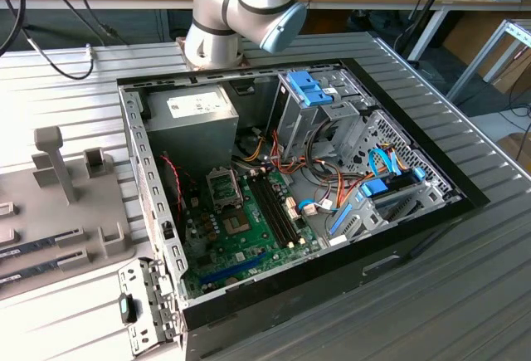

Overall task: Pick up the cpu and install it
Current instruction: 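Pick up the cpu and move it towards the insertion slot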

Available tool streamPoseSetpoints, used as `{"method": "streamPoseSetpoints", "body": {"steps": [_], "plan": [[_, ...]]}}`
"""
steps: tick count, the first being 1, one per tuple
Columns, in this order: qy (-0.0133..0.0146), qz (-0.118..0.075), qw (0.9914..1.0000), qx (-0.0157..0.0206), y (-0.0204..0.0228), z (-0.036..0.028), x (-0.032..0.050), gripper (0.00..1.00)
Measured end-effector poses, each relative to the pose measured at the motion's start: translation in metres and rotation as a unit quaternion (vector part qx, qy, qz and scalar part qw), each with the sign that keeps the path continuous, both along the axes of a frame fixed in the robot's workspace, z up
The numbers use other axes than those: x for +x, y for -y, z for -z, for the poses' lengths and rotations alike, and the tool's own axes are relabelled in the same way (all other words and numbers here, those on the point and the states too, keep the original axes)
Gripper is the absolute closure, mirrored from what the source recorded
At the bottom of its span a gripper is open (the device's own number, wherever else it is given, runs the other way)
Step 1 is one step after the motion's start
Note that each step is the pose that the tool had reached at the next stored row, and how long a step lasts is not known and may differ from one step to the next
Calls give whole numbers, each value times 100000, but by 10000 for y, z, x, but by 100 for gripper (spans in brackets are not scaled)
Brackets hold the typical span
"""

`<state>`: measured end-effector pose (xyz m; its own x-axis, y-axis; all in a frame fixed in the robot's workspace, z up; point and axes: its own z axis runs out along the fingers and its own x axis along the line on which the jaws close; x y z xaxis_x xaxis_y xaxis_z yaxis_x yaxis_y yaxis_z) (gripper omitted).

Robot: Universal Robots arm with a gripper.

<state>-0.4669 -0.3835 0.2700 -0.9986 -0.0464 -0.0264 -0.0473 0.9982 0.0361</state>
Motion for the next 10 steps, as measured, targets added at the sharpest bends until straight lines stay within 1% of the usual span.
{"method": "streamPoseSetpoints", "body": {"steps": [10], "plan": [[-4,1,100000,301,0,-62,0,53]]}}
